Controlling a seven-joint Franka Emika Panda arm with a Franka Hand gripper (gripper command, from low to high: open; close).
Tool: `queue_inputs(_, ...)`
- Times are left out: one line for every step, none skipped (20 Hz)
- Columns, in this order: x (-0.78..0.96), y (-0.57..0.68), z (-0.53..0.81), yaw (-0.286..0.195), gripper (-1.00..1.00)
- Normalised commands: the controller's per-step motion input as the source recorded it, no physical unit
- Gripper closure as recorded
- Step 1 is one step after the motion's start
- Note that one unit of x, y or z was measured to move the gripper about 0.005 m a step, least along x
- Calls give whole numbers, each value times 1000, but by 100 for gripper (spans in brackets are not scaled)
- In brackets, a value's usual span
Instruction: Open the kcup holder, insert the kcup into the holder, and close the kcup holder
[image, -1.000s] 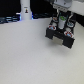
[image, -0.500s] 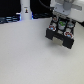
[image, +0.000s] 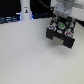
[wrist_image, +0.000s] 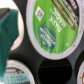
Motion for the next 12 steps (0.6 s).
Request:
queue_inputs(175,-70,368,94,-100)
queue_inputs(224,-106,417,90,-100)
queue_inputs(266,-199,479,88,-100)
queue_inputs(309,-260,495,85,-100)
queue_inputs(359,-310,506,79,-100)
queue_inputs(358,-316,518,75,-100)
queue_inputs(363,-333,485,72,-100)
queue_inputs(390,-365,452,72,-100)
queue_inputs(416,-384,402,73,-100)
queue_inputs(445,-380,367,81,-100)
queue_inputs(462,-396,347,73,-100)
queue_inputs(491,-414,316,61,-100)
